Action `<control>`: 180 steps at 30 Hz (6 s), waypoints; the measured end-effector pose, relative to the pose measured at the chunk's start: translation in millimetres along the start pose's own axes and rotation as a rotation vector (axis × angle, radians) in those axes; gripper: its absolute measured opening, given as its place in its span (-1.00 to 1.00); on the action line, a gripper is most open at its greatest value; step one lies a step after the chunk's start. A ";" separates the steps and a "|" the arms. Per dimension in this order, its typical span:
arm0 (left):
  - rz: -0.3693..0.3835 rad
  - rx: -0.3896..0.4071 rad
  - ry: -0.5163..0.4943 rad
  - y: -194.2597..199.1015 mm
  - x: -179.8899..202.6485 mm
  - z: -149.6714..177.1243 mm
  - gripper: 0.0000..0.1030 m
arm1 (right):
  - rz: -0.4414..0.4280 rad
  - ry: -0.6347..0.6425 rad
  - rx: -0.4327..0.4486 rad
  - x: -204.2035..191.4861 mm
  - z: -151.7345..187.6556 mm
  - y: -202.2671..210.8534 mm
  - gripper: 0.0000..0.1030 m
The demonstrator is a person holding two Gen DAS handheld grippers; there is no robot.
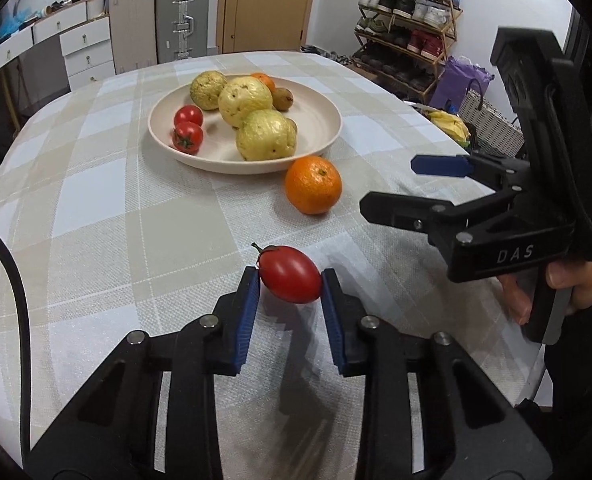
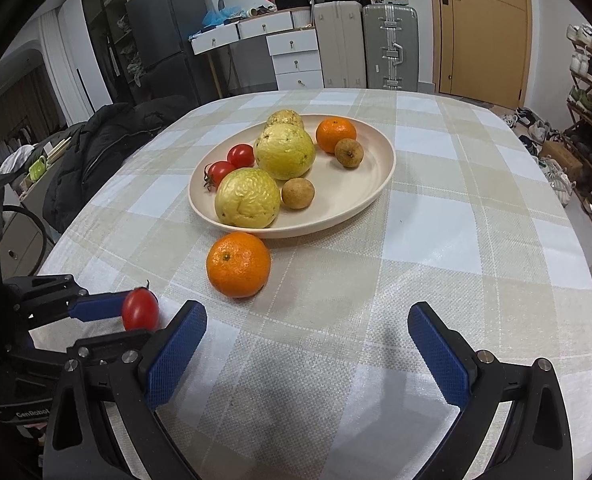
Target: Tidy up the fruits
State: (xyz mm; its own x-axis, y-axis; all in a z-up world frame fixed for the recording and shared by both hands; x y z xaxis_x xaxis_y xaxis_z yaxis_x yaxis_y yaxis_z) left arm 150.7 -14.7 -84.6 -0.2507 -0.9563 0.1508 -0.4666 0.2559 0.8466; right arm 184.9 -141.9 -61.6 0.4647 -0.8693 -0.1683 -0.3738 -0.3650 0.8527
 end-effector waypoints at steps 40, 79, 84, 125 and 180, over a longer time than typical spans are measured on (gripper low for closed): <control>0.014 -0.031 0.047 -5.8 -18.2 4.0 -0.50 | -0.112 0.033 -0.009 -37.8 -15.9 -21.2 -0.23; -0.054 0.190 0.119 32.2 -41.8 -39.1 -0.49 | -0.105 -0.033 0.168 0.1 -27.5 30.6 -0.23; -0.062 0.207 0.107 29.8 -41.0 -54.8 -0.49 | -0.098 -0.033 0.177 2.6 -32.5 32.8 -0.23; -0.103 0.165 0.106 -33.0 -62.1 -103.3 -0.49 | -0.082 -0.085 0.155 22.9 -59.5 -4.6 -0.23; -0.215 0.414 0.134 68.7 -46.4 -36.7 0.98 | 0.005 0.083 0.331 -6.7 -19.3 46.5 1.00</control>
State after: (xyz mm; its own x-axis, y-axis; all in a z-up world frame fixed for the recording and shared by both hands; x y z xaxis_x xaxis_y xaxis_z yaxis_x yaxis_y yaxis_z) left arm 161.4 42.0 -14.6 -0.0128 -0.9965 0.0824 -0.8010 0.0596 0.5957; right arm 179.9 -146.6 -11.3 0.5208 -0.8464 -0.1117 -0.6104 -0.4606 0.6444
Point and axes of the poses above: each gripper's, at about its wrist camera, not at the fingertips, and y roughly against the way its jaws point, x to its right, z to its underside, the point moved 5 cm from there along -y, roughly the way its jaws point, and after that the axes turned 8 degrees about -x, right-handed, at the moved point
